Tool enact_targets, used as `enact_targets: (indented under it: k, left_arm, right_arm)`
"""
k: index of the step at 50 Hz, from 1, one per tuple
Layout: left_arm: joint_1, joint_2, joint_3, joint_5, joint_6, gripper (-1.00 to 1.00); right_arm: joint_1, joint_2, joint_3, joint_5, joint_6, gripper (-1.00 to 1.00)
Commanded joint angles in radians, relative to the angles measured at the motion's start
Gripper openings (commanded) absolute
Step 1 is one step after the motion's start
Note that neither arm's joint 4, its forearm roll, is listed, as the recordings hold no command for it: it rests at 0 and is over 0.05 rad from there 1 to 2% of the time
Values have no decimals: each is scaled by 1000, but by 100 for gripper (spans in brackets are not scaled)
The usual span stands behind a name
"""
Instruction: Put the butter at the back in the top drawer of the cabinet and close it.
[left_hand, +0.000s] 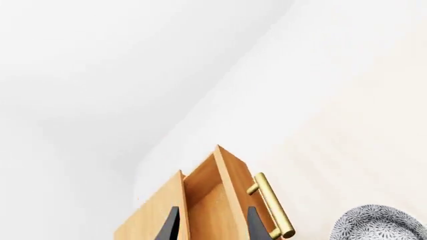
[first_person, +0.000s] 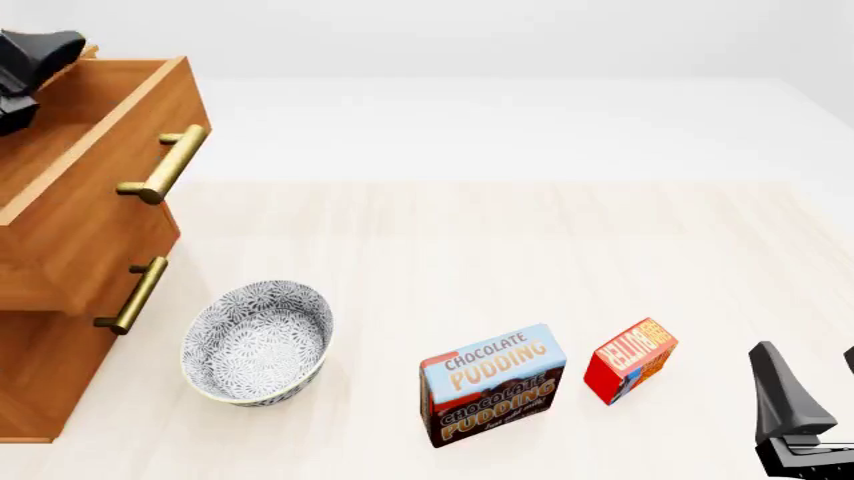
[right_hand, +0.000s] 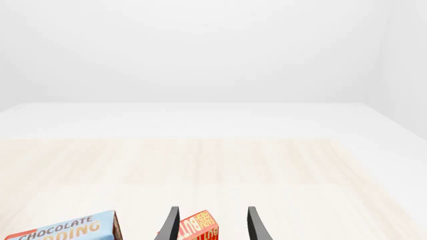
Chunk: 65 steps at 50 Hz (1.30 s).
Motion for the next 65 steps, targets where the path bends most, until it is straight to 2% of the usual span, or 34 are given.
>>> enact_targets:
  k: [1, 16, 26, 29, 33, 50, 65]
  left_arm:
    - [31, 62, -193, 174, -166, 100]
    - [24, 158, -322, 270, -330, 100]
    - [23, 197, -386, 309, -400, 100]
    - [20, 228, -419, 329, -448, 100]
    - [48, 213, -413, 319, -439, 100]
    - [53, 260, -417, 332, -529, 100]
    - [59, 286, -397, 316, -578, 100]
  right_arm:
    - [0, 0, 0, 0, 0, 100]
    - [0, 0, 0, 0, 0, 100]
    - [0, 0, 0, 0, 0, 100]
    - [0, 0, 0, 0, 0, 100]
    - [0, 0, 0, 0, 0, 100]
    - [0, 0, 0, 0, 0, 100]
    - [0, 0, 0, 0, 0, 100]
